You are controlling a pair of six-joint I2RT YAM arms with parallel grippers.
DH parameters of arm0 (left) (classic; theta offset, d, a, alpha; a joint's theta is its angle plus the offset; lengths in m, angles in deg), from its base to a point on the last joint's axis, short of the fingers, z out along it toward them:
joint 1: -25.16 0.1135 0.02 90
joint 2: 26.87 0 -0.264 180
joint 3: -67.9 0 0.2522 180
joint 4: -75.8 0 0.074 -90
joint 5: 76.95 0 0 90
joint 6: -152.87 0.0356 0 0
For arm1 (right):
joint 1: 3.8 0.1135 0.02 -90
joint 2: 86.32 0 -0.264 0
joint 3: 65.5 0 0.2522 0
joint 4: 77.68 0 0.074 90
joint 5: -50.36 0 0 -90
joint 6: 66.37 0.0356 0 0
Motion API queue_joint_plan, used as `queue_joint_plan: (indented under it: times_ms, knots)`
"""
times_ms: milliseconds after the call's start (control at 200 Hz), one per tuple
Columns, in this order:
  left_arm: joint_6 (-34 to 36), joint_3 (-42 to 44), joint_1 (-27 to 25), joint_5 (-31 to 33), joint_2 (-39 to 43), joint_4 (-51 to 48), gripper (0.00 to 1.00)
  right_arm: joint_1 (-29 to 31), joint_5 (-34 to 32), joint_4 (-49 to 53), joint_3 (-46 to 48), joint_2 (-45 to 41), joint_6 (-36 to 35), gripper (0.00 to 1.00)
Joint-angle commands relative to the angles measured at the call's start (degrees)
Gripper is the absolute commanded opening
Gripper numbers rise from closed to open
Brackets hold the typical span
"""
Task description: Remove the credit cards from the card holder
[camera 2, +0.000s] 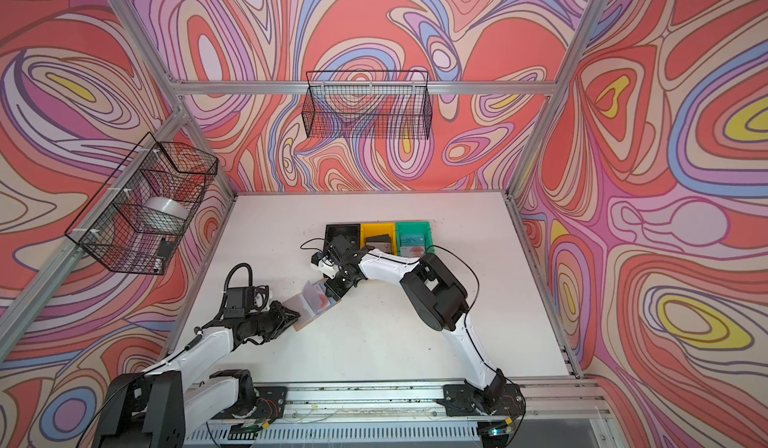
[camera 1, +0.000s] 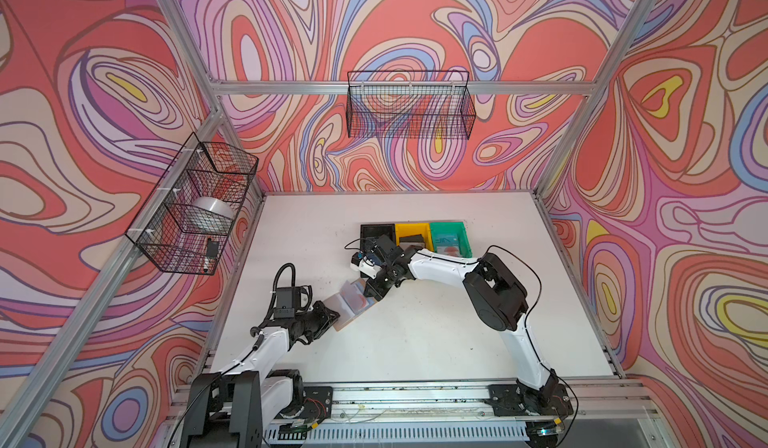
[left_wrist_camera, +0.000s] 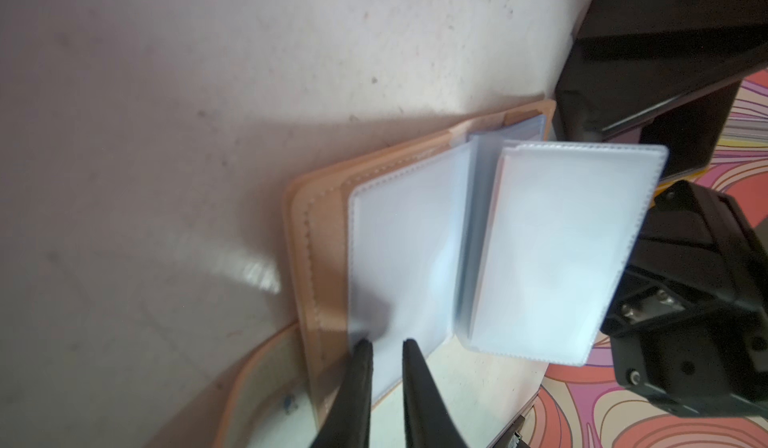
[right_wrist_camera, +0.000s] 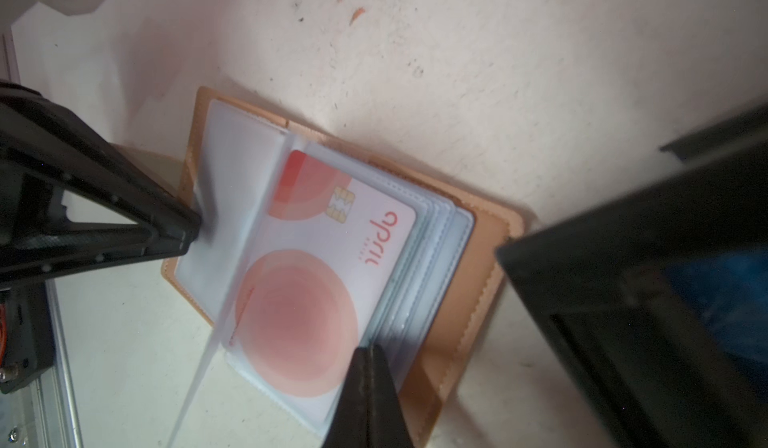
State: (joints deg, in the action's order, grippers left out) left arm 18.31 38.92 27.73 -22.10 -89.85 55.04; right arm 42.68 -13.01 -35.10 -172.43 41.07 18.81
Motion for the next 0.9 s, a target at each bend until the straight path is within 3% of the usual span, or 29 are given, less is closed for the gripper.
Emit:
queue_joint_plan:
  times_ms: [0, 185, 481, 756, 891]
  knots:
    - [0.79, 2.49, -0.20, 6.47, -1.35, -3.37, 0.19, 0.52, 0.57, 0.62, -0.44, -0.27, 0.26, 0.00]
    - [0.72, 0.80, -0.20, 4.30, -0.35, -4.19, 0.19, 0.46, 0.57, 1.10, -0.80, -0.60, 0.12, 0.00]
    - [1.02, -5.38, -0.14, 4.26, 10.29, -14.60, 0.21, 1.19, 1.49, 1.44, -2.23, -0.15, 0.47, 0.00]
    - [0.18, -3.27, -0.19, 2.98, 6.74, -11.04, 0.20, 2.26, 3.26, 2.16, -3.78, -0.44, 0.23, 0.00]
    - [-0.53, -4.56, -0.20, 3.24, 8.68, -12.33, 0.20, 3.25, 9.36, 1.17, -4.17, -0.54, 1.11, 0.00]
